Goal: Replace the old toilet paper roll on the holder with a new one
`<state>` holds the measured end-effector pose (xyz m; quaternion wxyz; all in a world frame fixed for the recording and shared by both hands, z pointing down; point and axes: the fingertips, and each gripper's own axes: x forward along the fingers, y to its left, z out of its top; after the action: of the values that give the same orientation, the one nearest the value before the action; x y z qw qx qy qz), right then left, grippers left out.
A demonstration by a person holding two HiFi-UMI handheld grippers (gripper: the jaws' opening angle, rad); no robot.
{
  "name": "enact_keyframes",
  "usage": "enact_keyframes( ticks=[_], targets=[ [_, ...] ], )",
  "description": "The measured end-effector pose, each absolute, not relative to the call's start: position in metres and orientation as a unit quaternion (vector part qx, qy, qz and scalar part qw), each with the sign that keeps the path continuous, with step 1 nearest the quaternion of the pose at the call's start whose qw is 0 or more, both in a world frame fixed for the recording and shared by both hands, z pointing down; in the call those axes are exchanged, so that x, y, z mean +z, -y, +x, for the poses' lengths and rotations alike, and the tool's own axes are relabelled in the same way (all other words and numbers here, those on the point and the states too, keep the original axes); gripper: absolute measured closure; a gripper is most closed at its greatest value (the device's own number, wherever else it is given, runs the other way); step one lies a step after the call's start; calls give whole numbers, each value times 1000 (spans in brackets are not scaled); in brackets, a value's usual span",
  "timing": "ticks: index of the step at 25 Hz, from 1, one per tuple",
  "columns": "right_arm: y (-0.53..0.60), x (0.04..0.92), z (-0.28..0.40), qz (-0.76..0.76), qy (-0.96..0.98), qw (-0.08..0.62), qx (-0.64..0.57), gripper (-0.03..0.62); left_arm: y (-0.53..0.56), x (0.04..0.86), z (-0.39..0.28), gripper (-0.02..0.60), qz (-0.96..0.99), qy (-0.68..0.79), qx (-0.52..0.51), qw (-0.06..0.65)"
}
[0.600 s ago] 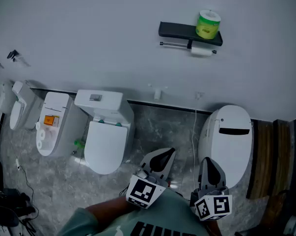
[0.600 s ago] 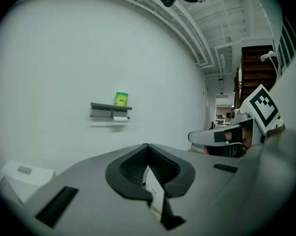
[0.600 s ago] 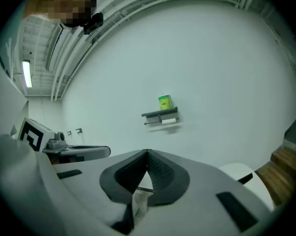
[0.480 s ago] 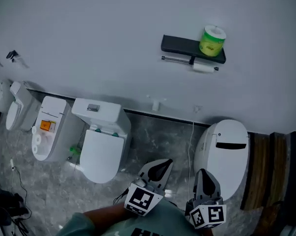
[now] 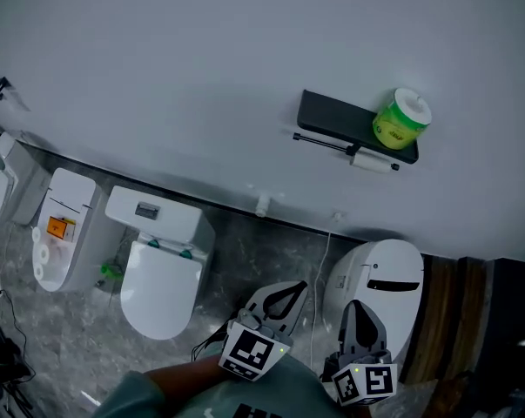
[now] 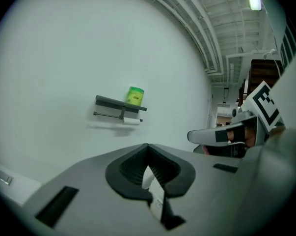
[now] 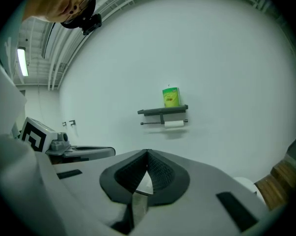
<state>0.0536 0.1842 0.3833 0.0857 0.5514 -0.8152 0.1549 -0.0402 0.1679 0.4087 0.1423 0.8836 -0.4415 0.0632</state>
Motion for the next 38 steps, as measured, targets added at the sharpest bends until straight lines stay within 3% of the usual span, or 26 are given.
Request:
enact_keyframes(
  ticks=[22, 38],
  targets=[
    [-73, 394, 19, 538, 822, 81, 167, 592, -63, 406, -83, 578, 874, 464, 58, 132],
    [47, 387, 82, 474, 861, 40, 177, 592, 32, 386, -22, 578, 834, 541, 69, 89]
  ],
)
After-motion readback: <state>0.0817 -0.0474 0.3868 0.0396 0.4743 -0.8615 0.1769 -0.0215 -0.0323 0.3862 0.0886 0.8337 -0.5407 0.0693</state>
